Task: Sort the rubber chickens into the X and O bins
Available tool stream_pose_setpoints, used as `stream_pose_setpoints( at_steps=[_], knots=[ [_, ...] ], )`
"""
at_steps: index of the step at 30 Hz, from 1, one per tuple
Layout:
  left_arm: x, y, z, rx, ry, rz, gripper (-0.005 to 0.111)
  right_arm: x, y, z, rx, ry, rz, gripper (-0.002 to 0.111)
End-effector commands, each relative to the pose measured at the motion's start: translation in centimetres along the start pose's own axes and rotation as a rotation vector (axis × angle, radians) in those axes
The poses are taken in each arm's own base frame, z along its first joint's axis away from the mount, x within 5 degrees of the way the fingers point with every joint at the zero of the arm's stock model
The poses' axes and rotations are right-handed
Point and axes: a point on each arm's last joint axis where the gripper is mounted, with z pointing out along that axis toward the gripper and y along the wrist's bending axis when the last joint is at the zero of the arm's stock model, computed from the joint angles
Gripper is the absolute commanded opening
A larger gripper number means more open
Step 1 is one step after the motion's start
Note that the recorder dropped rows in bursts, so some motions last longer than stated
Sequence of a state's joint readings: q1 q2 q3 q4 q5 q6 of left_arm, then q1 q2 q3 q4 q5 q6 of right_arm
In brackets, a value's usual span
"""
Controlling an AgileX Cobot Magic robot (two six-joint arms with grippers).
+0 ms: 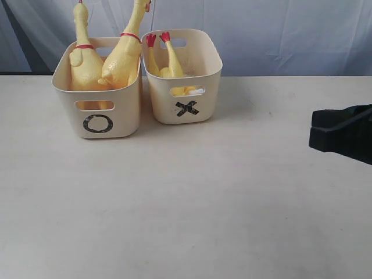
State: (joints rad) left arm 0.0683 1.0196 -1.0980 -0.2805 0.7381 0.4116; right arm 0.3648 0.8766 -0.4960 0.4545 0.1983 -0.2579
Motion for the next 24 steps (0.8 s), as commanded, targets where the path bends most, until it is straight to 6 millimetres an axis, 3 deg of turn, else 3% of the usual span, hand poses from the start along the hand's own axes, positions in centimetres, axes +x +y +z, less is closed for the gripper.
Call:
stream_pose_setpoints(
  at_steps=[1, 4, 8, 18, 24],
  knots=[
    [1.9, -0.8, -3.0, -0.034, -0.112, 0.007, 0.000, 0.0, -0.1, -0.1, 0.003, -0.011, 0.009, 0.000],
    [3.2, -1.4, -4.6, -0.046, -0.178, 0.006, 0.000, -0.1, -0.1, -0.4, 0.005, -0.025, 0.016, 0.000],
    [5.2, -2.0, -6.2, -0.067, -0.245, 0.008, 0.000, -0.8, -0.4, -2.6, 0.021, -0.119, 0.035, 0.000],
    [9.7, -3.8, -9.6, -0.106, -0.540, 0.078, 0.000, -1.6, -0.3, -10.7, 0.072, -0.490, 0.022, 0.000],
    [11.7, -4.5, -9.9, -0.081, -0.528, 0.093, 0.000, -0.8, 0.5, -14.9, 0.065, -0.686, -0.007, 0.000]
  ],
)
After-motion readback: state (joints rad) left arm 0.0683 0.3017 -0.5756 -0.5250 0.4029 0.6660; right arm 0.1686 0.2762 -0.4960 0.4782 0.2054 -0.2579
